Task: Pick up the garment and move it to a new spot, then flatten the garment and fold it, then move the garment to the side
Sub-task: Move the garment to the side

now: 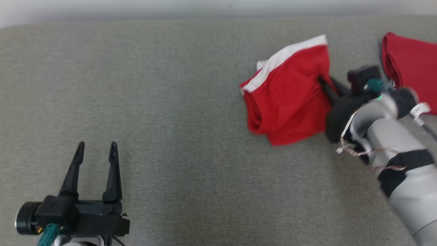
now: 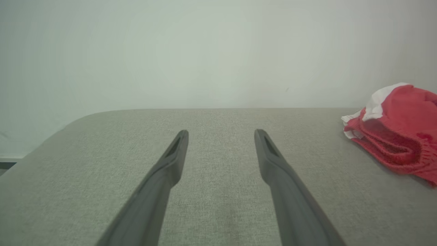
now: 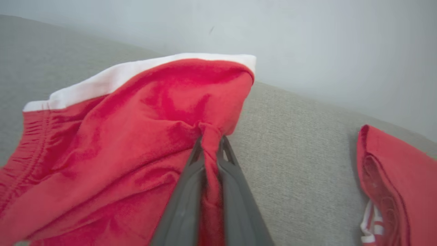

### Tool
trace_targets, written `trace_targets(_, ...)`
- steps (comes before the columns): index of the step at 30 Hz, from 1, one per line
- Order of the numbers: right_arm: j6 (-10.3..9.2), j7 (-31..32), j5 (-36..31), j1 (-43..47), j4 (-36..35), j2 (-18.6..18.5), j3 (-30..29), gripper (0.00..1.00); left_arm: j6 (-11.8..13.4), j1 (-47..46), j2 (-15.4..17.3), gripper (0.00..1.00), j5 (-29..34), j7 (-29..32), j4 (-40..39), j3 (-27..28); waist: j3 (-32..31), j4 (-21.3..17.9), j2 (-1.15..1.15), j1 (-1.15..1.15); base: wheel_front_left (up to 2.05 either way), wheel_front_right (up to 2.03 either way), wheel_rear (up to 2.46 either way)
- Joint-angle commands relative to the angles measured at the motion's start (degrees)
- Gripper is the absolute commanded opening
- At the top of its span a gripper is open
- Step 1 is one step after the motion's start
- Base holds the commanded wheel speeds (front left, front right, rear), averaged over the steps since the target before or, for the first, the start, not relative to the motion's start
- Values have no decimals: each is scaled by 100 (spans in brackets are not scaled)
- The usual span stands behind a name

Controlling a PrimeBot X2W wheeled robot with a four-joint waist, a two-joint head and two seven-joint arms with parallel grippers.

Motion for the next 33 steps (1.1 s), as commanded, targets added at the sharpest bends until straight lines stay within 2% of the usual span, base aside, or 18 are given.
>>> trace_targets(1, 2, 39, 100, -165, -93, -212, 70, 0, -2, -104, 65, 100, 60, -15, -73, 11, 488, -441, -1, -1, 0, 0, 0)
trace_targets(7, 1, 130, 418, -725, -430, -815, 281, 0, 42, -57, 318, 100, 105, -16, -360, 221, 961, -990, -1, -1, 0, 0, 0)
trace_targets(12, 1, 195, 642, -1080, -412, -1090, 311, 0, 88, -46, 491, 100, 124, -15, -622, 374, 1222, -1385, -1, -1, 0, 0, 0)
trace_targets(17, 1, 151, 786, -1356, -296, -1216, 315, 0, 100, -9, 614, 100, 145, 31, -809, 435, 1397, -1612, -1, -1, 0, 0, 0)
trace_targets(23, 1, 18, 853, -1838, 142, -1415, 300, 0, 137, 9, 733, 100, 171, 154, -1214, 447, 1650, -1730, -1, -1, 0, 0, 0)
trace_targets(33, 1, -237, 445, -2470, 1143, -1711, 469, 0, 185, 58, 808, 100, 174, 292, -1660, 414, 1800, -1562, -1, -1, 0, 0, 0)
